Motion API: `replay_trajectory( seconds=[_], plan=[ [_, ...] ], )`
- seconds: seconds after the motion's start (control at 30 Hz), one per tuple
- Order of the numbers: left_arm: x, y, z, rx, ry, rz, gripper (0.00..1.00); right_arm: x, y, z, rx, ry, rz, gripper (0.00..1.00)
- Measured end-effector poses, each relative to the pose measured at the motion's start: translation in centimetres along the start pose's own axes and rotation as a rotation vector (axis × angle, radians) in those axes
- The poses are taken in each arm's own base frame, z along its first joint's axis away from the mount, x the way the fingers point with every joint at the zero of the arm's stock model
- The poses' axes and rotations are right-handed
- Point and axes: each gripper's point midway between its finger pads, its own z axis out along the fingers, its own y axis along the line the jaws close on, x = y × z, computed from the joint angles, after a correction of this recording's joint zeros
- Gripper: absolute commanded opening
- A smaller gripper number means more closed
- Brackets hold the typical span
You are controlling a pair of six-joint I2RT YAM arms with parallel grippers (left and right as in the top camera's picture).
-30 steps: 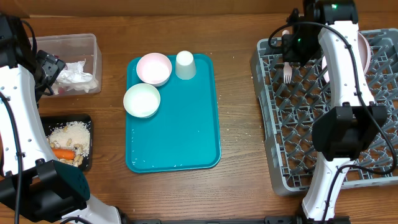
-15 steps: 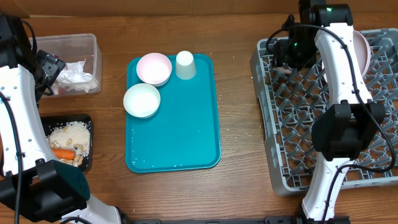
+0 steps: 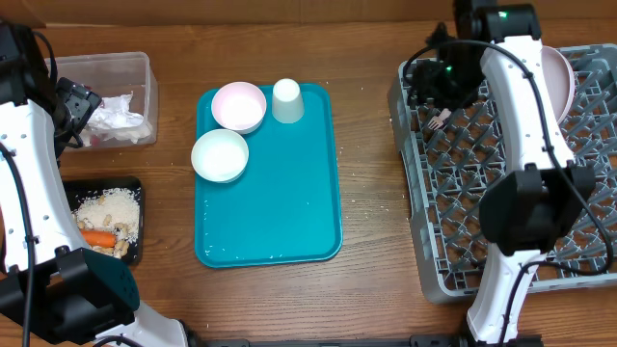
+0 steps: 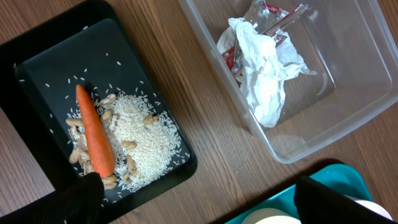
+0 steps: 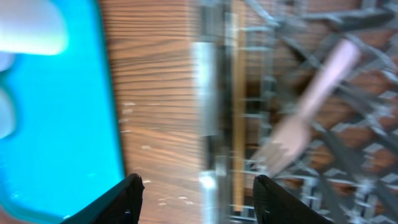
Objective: Sort waste into correct bins and load items into the dishwasher rack
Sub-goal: 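Swing the right gripper back over the bowls on the teal tray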
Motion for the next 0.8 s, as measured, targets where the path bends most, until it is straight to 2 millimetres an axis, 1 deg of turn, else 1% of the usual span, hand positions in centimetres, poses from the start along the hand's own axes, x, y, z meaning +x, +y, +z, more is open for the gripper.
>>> replay_trajectory(
  seconds=[0.07, 0.1, 0.13, 0.17, 0.23, 0.3, 0.33, 0.43, 0.5, 0.6, 0.7, 0.8],
  plan=[
    [0.0, 0.0, 0.0, 0.000, 0.001, 0.000, 1.00, -0.1, 2.8, -1.1, -0.043, -0.042, -0.053, 0.62],
    [0.0, 0.0, 0.0, 0.000, 0.000, 0.000, 1.00, -0.2, 4.7, -1.7, -0.067, -0.069, -0.090, 0.75],
    [0.0, 0.0, 0.0, 0.000, 0.001, 0.000, 1.00, -0.3, 6.5, -2.3, -0.088, -0.098, -0.127, 0.93],
    [0.0, 0.0, 0.0, 0.000, 0.000, 0.000, 1.00, -0.3, 8.3, -2.8, -0.106, -0.125, -0.159, 1.00],
    [0.0, 0.0, 0.0, 0.000, 0.000, 0.000, 1.00, -0.5, 11.8, -3.3, -0.131, -0.178, -0.218, 1.00],
    [0.0, 0.0, 0.0, 0.000, 0.000, 0.000, 1.00, -0.8, 14.8, -3.1, -0.140, -0.221, -0.241, 1.00],
    [0.0, 0.0, 0.0, 0.000, 0.000, 0.000, 1.00, -0.8, 16.1, -2.8, -0.136, -0.237, -0.251, 1.00],
    [0.0, 0.0, 0.0, 0.000, 0.000, 0.000, 1.00, -1.1, 19.0, -1.9, -0.126, -0.281, -0.268, 1.00],
    [0.0, 0.0, 0.0, 0.000, 0.000, 0.000, 1.00, -1.1, 20.3, -1.4, -0.124, -0.298, -0.275, 1.00],
    [0.0, 0.0, 0.0, 0.000, 0.000, 0.000, 1.00, -1.5, 22.3, -1.4, -0.154, -0.336, -0.282, 1.00],
    [0.0, 0.0, 0.0, 0.000, 0.000, 0.000, 1.00, -1.2, 23.7, -1.4, -0.180, -0.344, -0.250, 1.00],
    [0.0, 0.0, 0.0, 0.000, 0.000, 0.000, 1.00, -0.9, 24.7, -0.5, -0.195, -0.329, -0.194, 1.00]
  ],
)
